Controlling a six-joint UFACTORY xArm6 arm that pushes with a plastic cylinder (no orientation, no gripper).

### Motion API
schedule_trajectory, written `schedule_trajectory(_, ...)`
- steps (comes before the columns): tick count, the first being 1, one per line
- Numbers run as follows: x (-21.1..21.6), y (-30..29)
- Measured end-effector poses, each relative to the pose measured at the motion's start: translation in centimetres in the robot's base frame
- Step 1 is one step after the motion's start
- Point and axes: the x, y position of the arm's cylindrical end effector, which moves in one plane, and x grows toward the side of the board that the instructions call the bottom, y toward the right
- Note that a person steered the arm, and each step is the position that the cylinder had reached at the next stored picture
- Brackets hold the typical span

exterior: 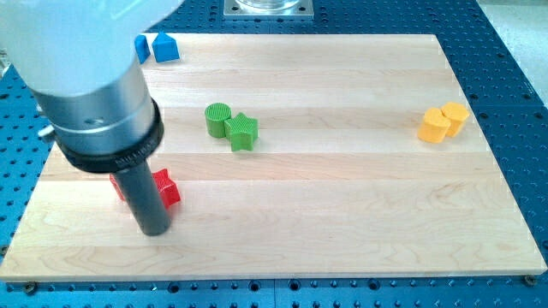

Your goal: Move the red star below the red circle

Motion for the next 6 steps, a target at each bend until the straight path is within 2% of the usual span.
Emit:
schedule_trajectory(1,-1.7,-3.8)
schedule_trajectory(2,-3.2,-4.8)
schedule_trajectory(3,1.2,-4.1)
schedule_trajectory(4,0.6,6.4)
schedule_trajectory(5,-3.5,4.9)
schedule_trajectory(6,-5.7,0.4)
